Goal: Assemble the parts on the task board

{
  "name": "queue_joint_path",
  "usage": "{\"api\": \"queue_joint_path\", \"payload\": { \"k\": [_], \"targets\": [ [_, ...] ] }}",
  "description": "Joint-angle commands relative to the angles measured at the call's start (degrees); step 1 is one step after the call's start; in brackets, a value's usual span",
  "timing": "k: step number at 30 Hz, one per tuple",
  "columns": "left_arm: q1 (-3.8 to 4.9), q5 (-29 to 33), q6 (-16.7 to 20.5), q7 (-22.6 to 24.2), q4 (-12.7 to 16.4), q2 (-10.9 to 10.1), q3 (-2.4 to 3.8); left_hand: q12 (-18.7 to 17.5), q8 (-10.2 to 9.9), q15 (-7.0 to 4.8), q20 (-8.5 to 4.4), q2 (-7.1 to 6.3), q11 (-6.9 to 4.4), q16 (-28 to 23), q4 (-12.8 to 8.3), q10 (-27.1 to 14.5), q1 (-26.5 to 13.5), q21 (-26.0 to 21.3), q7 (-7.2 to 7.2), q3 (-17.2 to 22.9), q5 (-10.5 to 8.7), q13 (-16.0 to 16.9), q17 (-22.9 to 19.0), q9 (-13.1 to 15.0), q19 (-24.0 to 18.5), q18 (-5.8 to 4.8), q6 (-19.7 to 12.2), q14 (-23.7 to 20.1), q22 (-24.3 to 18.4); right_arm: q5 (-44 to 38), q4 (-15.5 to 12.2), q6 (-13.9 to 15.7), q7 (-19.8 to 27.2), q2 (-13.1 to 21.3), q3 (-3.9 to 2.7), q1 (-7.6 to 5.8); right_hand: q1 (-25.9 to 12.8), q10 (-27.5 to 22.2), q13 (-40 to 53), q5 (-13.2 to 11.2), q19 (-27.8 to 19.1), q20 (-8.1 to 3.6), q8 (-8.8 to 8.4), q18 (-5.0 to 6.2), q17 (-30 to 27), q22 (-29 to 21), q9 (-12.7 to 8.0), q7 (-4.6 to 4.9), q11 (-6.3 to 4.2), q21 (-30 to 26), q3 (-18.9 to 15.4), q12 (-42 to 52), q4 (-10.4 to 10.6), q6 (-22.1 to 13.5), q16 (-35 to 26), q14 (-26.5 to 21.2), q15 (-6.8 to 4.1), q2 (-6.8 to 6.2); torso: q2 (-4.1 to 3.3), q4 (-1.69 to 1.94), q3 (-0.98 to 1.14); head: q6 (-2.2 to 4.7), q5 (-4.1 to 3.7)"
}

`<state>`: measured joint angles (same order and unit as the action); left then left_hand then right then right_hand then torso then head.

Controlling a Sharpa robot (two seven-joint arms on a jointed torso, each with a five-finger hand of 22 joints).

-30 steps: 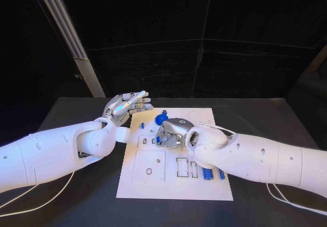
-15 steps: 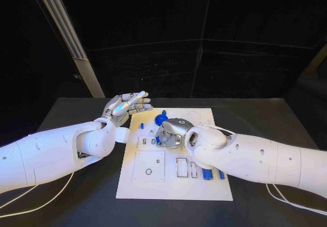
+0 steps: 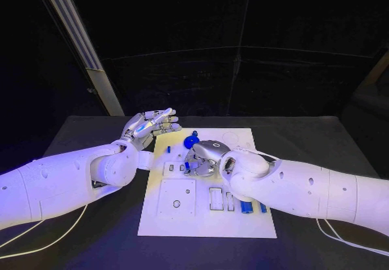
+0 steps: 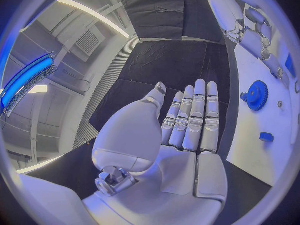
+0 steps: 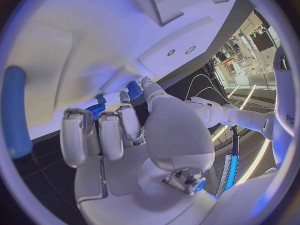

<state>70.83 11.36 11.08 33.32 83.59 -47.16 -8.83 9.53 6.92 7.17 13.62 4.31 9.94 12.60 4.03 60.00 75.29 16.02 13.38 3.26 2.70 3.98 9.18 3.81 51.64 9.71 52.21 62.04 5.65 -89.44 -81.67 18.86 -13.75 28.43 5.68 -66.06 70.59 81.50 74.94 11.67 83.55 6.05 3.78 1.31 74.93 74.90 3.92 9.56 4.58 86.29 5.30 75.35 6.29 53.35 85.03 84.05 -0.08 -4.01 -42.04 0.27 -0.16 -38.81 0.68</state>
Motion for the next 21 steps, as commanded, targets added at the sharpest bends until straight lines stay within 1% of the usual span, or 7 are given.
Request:
{"api": "queue_joint_path", "payload": {
  "k": [1,6,10,12,16,18,21],
  "targets": [
    [0.11,0.03,-0.95,0.11,-0.03,0.04,0.05,-0.31,-0.22,0.04,0.06,0.40,-0.06,-0.23,-0.34,-0.02,0.22,-0.36,0.06,-0.07,0.22,-0.09,0.09,-0.04,0.36,0.83,0.31,-0.16,-0.08,0.66,-0.30,5.17,2.31,0.27,0.00,-0.10,-0.79,-1.08,2.74,2.13,-0.01,0.70,-0.08,0.78,5.07,6.59,-0.19,0.45,0.35,-0.33,-2.06,-1.04,0.61,-2.36,-0.05,3.80,0.62,-1.05,0.03,-0.04,0.03,0.03,-0.01],
    [0.11,-0.39,-0.94,0.10,-0.17,0.01,0.05,-0.36,-0.26,0.06,0.06,0.38,-0.04,-0.26,-0.38,-0.06,0.20,-0.39,0.08,-0.06,0.22,-0.10,0.09,-0.05,0.36,0.82,0.29,-0.19,-0.10,2.63,-0.97,8.91,7.15,1.02,0.00,-0.09,-1.01,-1.35,2.44,3.09,-0.02,1.05,0.13,0.80,5.63,6.58,-0.01,0.70,0.63,-0.37,-4.41,-1.24,1.54,-3.09,0.22,3.89,0.92,-1.56,0.04,-0.01,0.04,0.06,0.03],
    [0.10,-1.20,-0.98,0.03,-0.34,-0.05,0.05,-0.44,-0.27,0.02,0.04,0.39,-0.05,-0.21,-0.46,-0.15,0.24,-0.37,0.02,0.00,0.22,-0.12,0.14,-0.04,0.45,0.84,0.33,-0.06,-0.11,5.54,-1.98,12.84,12.70,2.31,-0.01,-0.09,-0.19,-1.27,2.50,3.81,0.07,1.09,0.44,0.78,5.79,6.69,0.13,0.61,0.56,-0.32,-4.76,-1.05,1.60,-2.73,0.29,3.92,0.90,-0.70,0.07,-0.01,0.06,0.09,0.08],
    [0.10,-2.18,-0.99,-0.18,-0.50,-0.14,0.05,-0.65,-0.21,-0.38,-0.23,0.47,-0.31,0.43,-0.80,-0.06,0.37,0.05,-0.31,0.26,0.27,-0.15,0.54,0.00,1.38,0.94,0.69,1.31,0.00,8.11,-2.87,15.07,17.27,3.51,-0.04,-0.12,0.70,-1.40,2.36,4.54,-0.02,1.09,0.48,0.80,5.74,6.60,0.14,0.59,0.53,-0.38,-4.82,-1.16,1.37,-2.72,0.26,3.89,0.87,-0.08,0.19,-0.11,0.09,0.06,0.18],
    [0.10,-5.51,-0.33,-0.72,-1.03,-0.32,0.05,-0.84,0.13,-3.34,-3.25,0.52,-2.17,5.70,-1.21,2.27,0.16,4.29,-1.94,0.75,0.30,-0.03,3.94,0.10,8.86,0.94,2.51,11.52,1.72,14.69,-5.33,16.13,26.12,6.62,-0.11,-0.67,1.91,-1.71,2.02,4.50,-0.33,1.07,0.47,0.90,5.37,6.22,0.13,0.59,0.51,-0.60,-5.12,-1.51,0.97,-2.82,0.02,3.77,0.86,0.64,0.28,-0.17,0.07,0.23,0.28],
    [0.13,-8.73,0.46,-1.57,-1.38,-0.49,0.05,-0.61,0.41,-5.26,-5.46,0.39,-3.77,10.71,-0.93,5.09,-0.54,8.21,-2.92,0.81,0.44,0.21,7.49,0.17,14.78,0.95,4.12,19.10,3.49,18.42,-7.17,14.36,29.02,8.89,-0.13,-1.60,2.50,-1.98,1.68,3.93,-1.10,1.06,0.58,1.14,4.44,5.24,0.18,0.54,0.47,-1.12,-5.48,-1.88,0.74,-2.62,-0.52,3.51,0.83,0.86,0.33,-0.09,0.13,0.26,0.42],
    [0.34,-13.21,0.70,-4.90,-1.65,-0.82,0.06,0.65,0.66,-7.01,-7.17,-0.23,-5.13,16.60,-0.20,9.96,-1.78,11.74,-4.18,0.40,0.33,1.01,12.34,0.20,19.00,0.83,5.87,23.89,5.24,22.54,-9.19,10.69,30.01,11.77,-0.14,-2.97,3.38,-2.76,0.73,3.33,-2.26,1.00,0.72,1.50,2.87,3.75,0.22,0.44,0.38,-1.94,-5.82,-3.02,0.39,-2.34,-1.48,3.07,0.75,1.24,0.46,-0.15,0.19,0.32,0.55]
  ]
}}
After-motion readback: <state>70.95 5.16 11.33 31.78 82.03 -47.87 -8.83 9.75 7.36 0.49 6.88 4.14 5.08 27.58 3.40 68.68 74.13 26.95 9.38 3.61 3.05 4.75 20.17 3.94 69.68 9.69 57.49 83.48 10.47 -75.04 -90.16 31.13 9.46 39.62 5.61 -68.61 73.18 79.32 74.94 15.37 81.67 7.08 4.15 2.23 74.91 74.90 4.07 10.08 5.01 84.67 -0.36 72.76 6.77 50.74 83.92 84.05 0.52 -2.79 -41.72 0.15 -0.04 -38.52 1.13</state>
